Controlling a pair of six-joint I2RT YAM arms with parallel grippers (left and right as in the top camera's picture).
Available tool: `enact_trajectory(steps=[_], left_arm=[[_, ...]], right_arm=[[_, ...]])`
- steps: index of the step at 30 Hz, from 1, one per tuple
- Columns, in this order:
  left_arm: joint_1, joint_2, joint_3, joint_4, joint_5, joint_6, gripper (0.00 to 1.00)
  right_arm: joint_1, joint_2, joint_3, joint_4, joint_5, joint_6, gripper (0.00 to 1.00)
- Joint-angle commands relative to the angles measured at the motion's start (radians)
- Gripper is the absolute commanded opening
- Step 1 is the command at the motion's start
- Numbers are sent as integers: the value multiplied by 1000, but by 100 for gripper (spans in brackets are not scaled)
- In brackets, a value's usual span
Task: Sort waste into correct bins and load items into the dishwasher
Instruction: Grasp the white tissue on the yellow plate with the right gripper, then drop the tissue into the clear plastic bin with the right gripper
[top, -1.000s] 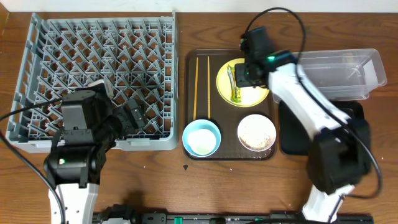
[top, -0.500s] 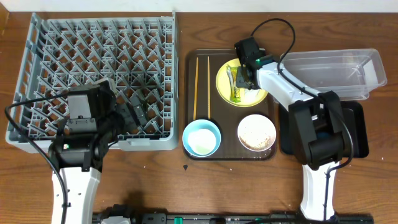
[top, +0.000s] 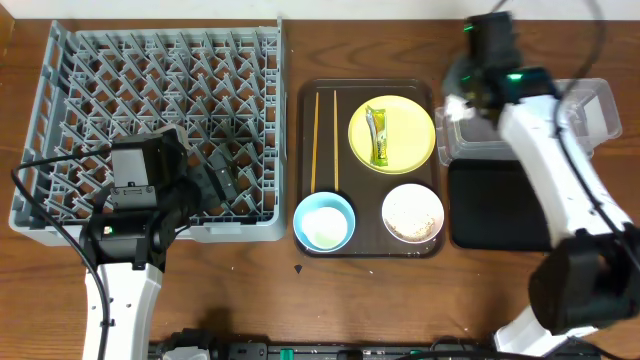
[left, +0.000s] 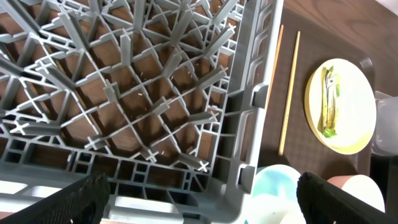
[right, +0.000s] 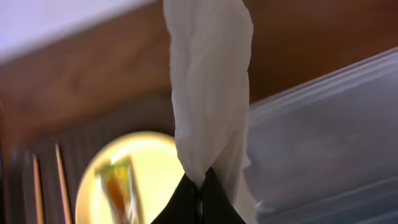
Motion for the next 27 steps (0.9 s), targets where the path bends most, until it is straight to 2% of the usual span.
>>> enact_trajectory(steps=[1, 3, 5, 7, 10, 11, 13, 15, 17, 20, 24, 27], left_arm=[[4, 1, 22, 0, 9, -5, 96], [4, 1, 22, 0, 9, -5, 96], [4, 1, 22, 0, 8, -5, 97], [4, 1, 22, 0, 9, -5, 96], [4, 1, 22, 0, 9, -5, 96], [4, 1, 22, 0, 9, -5, 97], [4, 1, 22, 0, 9, -5, 96], [4, 1, 22, 0, 9, -5, 96], [4, 1, 22, 0, 9, -5, 96], [4, 1, 22, 0, 9, -5, 96], [4, 1, 22, 0, 8, -5, 96], [4, 1, 22, 0, 8, -5, 97]], right_arm=[[-90, 59, -18, -21, 8, 102, 1], [-122, 84, -22, -21, 6, 120, 3], [-152, 113, -22, -17, -9, 134, 30], [-175, 108, -19, -2, -58, 128, 40], [-180, 61, -10, 10, -148, 95, 42], [-166, 22, -10, 18, -275, 41, 43], [-126, -10, -10, 16, -402, -63, 43], [-58, -20, -10, 2, -457, -171, 44], [20, -15, -11, -30, -427, -229, 47], [145, 22, -24, -59, -278, -228, 51], [264, 111, -44, -42, -64, -80, 58], [293, 193, -44, 13, 12, -37, 62]])
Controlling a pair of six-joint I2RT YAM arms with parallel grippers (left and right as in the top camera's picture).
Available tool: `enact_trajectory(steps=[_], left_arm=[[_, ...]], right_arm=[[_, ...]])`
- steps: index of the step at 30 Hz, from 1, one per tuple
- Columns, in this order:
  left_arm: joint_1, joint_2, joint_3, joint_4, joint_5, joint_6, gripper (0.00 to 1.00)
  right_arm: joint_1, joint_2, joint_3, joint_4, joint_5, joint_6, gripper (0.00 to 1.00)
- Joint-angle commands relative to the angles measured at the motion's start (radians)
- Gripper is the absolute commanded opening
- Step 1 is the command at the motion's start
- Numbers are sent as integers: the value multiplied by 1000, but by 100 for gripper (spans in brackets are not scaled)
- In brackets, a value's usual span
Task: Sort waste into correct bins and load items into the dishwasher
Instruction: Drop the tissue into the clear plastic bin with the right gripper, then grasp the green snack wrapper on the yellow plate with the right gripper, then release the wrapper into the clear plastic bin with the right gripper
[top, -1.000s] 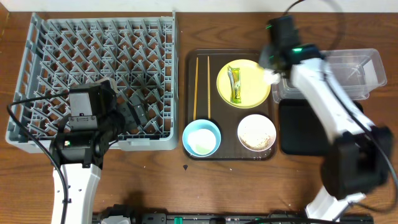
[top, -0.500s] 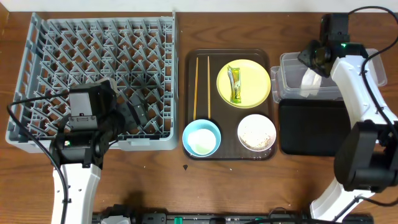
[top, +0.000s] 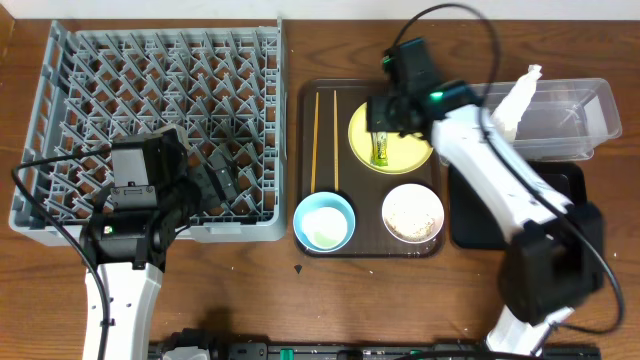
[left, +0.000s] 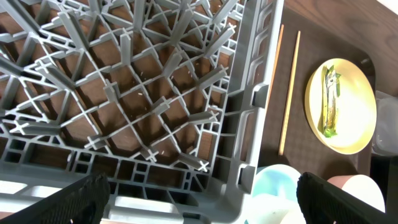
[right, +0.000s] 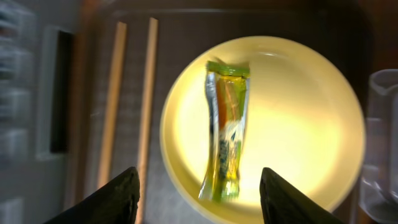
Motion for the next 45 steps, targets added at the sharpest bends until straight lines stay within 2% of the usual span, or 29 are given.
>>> enact_trajectory(steps=[1, 4, 7, 13, 14, 19, 23, 28, 32, 33, 35, 36, 37, 40, 45], left_arm=[[4, 0, 22, 0, 9, -5, 97], [4, 0, 22, 0, 9, -5, 96], [4, 0, 22, 0, 9, -5, 96], [4, 0, 22, 0, 9, -5, 97], [4, 0, 22, 0, 9, -5, 96], [4, 0, 22, 0, 9, -5, 96], [4, 0, 22, 0, 9, -5, 96], [4, 0, 22, 0, 9, -5, 96], [4, 0, 22, 0, 9, -5, 96], [4, 0, 22, 0, 9, -5, 97], [4, 0, 22, 0, 9, -5, 96], [4, 0, 22, 0, 9, -5, 96], [4, 0, 22, 0, 8, -5, 97], [4, 0, 22, 0, 9, -5, 96], [4, 0, 22, 0, 9, -5, 96]], right_arm=[[13, 111, -16, 56, 177, 75, 63], [14, 198, -16, 126, 169, 75, 61], [14, 265, -16, 148, 161, 75, 48], [7, 253, -13, 125, 152, 76, 3], [2, 230, -13, 121, 150, 76, 1], [-77, 50, -13, 74, 148, 180, 1], [-208, -51, -14, 50, 148, 327, 1], [-387, -48, -14, 44, 146, 490, 1], [-460, 14, -14, 47, 143, 493, 2], [-468, 33, -14, 47, 141, 481, 6], [-476, 77, -14, 61, 127, 448, 24], [-477, 92, -14, 74, 124, 410, 38], [-477, 96, -14, 78, 124, 384, 44], [-480, 68, -14, 79, 147, 373, 47], [-468, 2, -14, 77, 151, 337, 44]])
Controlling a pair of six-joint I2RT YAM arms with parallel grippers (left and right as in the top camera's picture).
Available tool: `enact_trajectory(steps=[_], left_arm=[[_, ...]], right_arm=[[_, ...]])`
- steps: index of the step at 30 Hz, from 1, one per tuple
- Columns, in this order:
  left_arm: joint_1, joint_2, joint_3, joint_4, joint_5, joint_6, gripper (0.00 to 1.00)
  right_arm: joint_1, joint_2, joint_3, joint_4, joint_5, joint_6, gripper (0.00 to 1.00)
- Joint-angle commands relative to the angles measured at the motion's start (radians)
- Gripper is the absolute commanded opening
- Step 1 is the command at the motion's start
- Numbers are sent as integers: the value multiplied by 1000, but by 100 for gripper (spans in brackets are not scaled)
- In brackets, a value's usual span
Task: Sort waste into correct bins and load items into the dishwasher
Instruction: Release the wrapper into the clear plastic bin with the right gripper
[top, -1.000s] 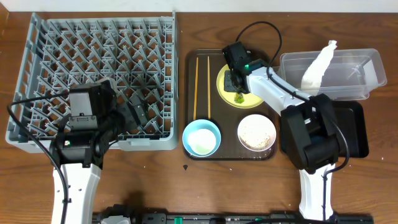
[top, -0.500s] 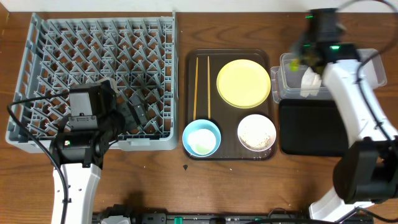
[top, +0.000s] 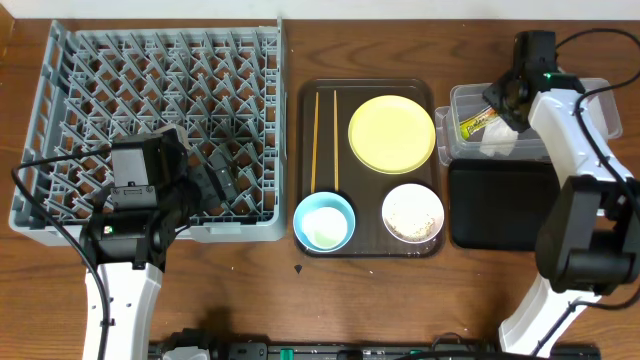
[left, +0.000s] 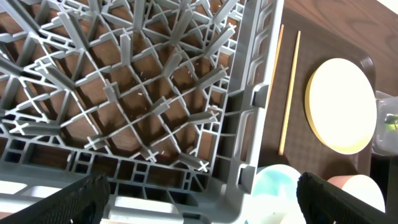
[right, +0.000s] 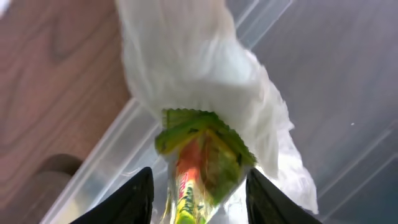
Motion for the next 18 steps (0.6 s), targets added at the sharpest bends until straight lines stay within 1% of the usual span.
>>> enact_trajectory(steps=[1, 3, 5, 7, 8, 10, 11, 12, 13, 14, 16, 18], left_arm=[[4, -1, 21, 0, 9, -5, 96], [4, -1, 21, 0, 8, -5, 96], [4, -1, 21, 0, 8, -5, 96], [4, -1, 21, 0, 9, -5, 96], [4, -1, 21, 0, 9, -5, 96], [4, -1, 21, 0, 9, -5, 96], [4, -1, 21, 0, 9, -5, 97], [4, -1, 21, 0, 9, -5, 96], [4, -1, 21, 0, 8, -5, 96], [4, -1, 21, 0, 8, -5, 96], [4, -1, 21, 0, 9, -5, 96], [4, -1, 21, 0, 9, -5, 96]], right_arm=[[14, -84, 5, -3, 35, -58, 44], [14, -91, 5, -30, 121, -56, 44], [10, -92, 5, -56, 256, -55, 45], [2, -92, 5, -73, 340, -53, 48], [-5, -93, 5, -74, 349, -53, 50], [-14, -97, 5, -52, 296, -83, 54], [-15, -99, 5, -21, 238, -149, 59], [-15, -99, 5, 29, 142, -263, 62], [-14, -99, 5, 62, 69, -345, 66], [-12, -99, 5, 84, 19, -388, 70], [-11, -99, 5, 88, 21, -377, 71], [-11, -93, 5, 97, 51, -369, 69]])
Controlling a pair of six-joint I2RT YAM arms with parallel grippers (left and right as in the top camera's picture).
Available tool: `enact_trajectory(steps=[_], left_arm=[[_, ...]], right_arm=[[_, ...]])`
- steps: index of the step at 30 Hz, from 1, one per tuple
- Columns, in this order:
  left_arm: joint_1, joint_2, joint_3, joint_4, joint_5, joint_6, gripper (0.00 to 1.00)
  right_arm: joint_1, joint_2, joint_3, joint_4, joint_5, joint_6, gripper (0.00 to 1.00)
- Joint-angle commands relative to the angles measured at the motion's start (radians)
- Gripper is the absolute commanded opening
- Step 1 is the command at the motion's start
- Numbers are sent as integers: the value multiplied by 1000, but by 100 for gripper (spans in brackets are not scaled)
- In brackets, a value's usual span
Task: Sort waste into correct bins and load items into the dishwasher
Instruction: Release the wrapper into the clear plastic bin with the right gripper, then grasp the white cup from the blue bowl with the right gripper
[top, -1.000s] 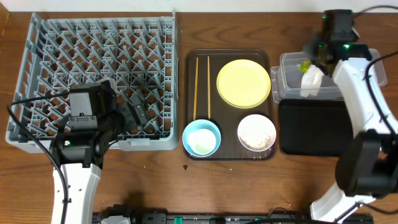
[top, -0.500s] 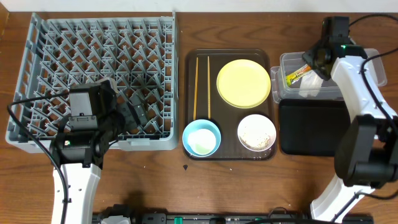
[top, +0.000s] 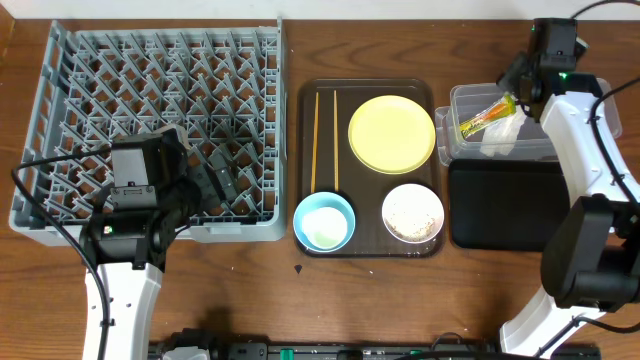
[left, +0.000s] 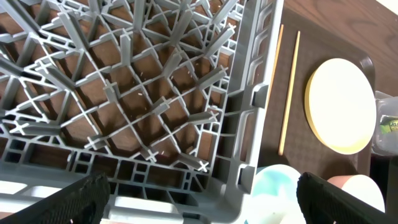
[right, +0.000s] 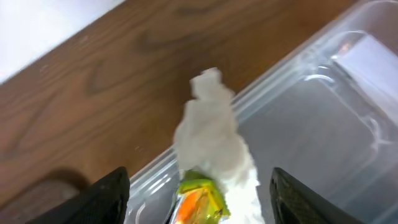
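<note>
An orange-green snack wrapper (top: 482, 115) lies tilted at the left end of the clear bin (top: 585, 120), against a crumpled white tissue (top: 500, 138). My right gripper (top: 522, 78) hangs open just above them. In the right wrist view the wrapper (right: 198, 200) and tissue (right: 214, 140) sit low between the wide-apart fingers (right: 106, 196), untouched. My left gripper (left: 205, 205) is open over the near right corner of the grey dish rack (top: 150, 110), holding nothing. The yellow plate (top: 391, 133) is bare.
A brown tray (top: 305, 100) carries the plate, a pair of chopsticks (top: 325, 140), a blue bowl (top: 324, 222) and a white bowl (top: 412, 213) with pale contents. A black bin (top: 500, 205) lies in front of the clear bin.
My right gripper's fingers stood close around the wrapper over the clear bin; now they are wider apart and farther back, and the wrapper rests in the bin. The left arm is unmoved.
My right gripper was shut on the white tissue over the clear bin. Then it was open above the wrapper on the yellow plate, the tissue left at the bin. Later the wrapper was off the plate, between the fingers at the bin, where it now lies free.
</note>
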Motion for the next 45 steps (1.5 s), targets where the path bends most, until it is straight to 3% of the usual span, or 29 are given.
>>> enact_trajectory(steps=[1, 8, 17, 20, 22, 23, 24, 29, 34, 36, 39, 42, 45], left_arm=[[4, 0, 21, 0, 8, -5, 96], [4, 0, 21, 0, 8, -5, 97], [4, 0, 21, 0, 8, -5, 97], [4, 0, 21, 0, 8, -5, 96], [4, 0, 21, 0, 8, -5, 96], [4, 0, 21, 0, 8, -5, 96], [4, 0, 21, 0, 8, -5, 96], [4, 0, 21, 0, 8, -5, 96], [4, 0, 21, 0, 8, -5, 97], [4, 0, 21, 0, 8, -5, 96], [4, 0, 21, 0, 8, -5, 96], [4, 0, 21, 0, 8, -5, 97], [4, 0, 21, 0, 8, -5, 97]], right_arm=[[1, -3, 5, 22, -10, -90, 69], [-23, 43, 5, 114, 64, -82, 48], [-33, 104, 5, 124, 81, -68, 45], [-40, 107, 5, 124, 80, -64, 23], [-43, 106, 5, 124, 80, -64, 14], [-48, 102, 5, 112, 80, -64, 2], [-53, 98, 5, 99, 80, -63, 1], [-75, 56, 5, -20, 86, 24, 1], [-104, 29, 5, -182, 132, 206, 2], [-112, 29, 5, -185, 101, 219, 48], [-112, 23, 5, -147, -9, 64, 59], [-104, -10, 5, -118, -261, -117, 59], [-80, -39, 5, -120, -529, -277, 52]])
